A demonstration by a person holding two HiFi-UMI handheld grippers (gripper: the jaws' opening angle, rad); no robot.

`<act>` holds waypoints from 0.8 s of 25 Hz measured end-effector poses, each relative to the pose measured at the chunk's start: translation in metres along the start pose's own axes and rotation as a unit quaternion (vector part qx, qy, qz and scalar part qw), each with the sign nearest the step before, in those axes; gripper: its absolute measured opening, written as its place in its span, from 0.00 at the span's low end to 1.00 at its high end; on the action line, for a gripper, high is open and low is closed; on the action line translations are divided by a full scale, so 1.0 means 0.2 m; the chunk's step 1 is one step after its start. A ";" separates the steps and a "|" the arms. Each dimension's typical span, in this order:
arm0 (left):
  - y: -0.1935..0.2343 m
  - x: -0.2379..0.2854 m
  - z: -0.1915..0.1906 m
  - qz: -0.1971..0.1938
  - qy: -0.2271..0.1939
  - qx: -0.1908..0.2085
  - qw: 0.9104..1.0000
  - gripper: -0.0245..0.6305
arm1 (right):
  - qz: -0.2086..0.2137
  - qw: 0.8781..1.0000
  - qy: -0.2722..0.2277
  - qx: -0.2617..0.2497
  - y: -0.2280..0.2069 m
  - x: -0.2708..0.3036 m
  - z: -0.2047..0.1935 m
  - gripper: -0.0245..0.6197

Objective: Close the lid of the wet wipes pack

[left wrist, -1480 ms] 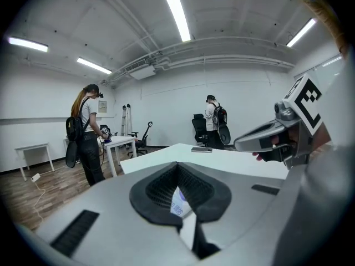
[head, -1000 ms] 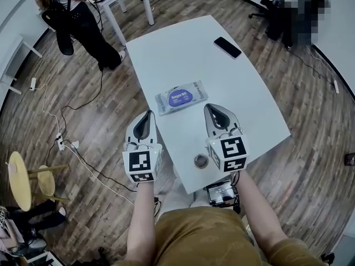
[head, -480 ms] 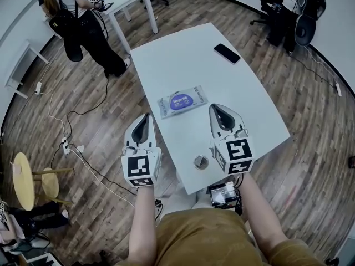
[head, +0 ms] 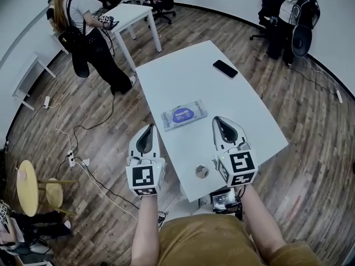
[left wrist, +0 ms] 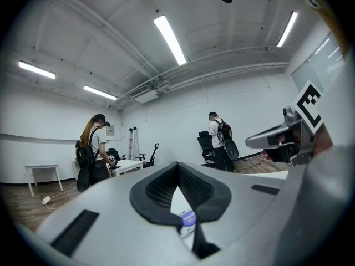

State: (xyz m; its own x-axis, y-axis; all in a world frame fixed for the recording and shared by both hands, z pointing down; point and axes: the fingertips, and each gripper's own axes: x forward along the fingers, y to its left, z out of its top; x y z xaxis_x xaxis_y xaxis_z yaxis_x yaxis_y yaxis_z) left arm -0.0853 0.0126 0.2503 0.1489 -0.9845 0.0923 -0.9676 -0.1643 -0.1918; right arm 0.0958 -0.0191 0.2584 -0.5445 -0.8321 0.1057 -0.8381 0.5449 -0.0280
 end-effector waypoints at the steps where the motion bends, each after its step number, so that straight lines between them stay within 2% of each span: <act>1: 0.00 -0.02 0.01 0.002 -0.002 0.001 1.000 0.05 | 0.001 1.000 -0.002 0.000 0.01 -0.02 0.01 0.04; 9: -0.01 -0.09 0.08 0.014 -0.015 0.000 1.000 0.05 | 0.007 1.000 -0.021 0.003 0.04 -0.10 0.10 0.04; 20: 0.04 -0.17 0.10 0.028 -0.018 0.001 0.999 0.04 | 0.004 1.000 -0.023 -0.009 0.06 -0.13 0.13 0.04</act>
State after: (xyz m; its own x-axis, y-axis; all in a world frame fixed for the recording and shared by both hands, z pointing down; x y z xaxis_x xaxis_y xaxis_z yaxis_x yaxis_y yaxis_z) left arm -0.0932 0.0436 0.2265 0.1023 -0.9937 0.0457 -0.9743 -0.1094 -0.1971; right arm 0.0986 0.0060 0.2292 -0.5533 -0.8309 0.0591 -0.8327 0.5537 -0.0101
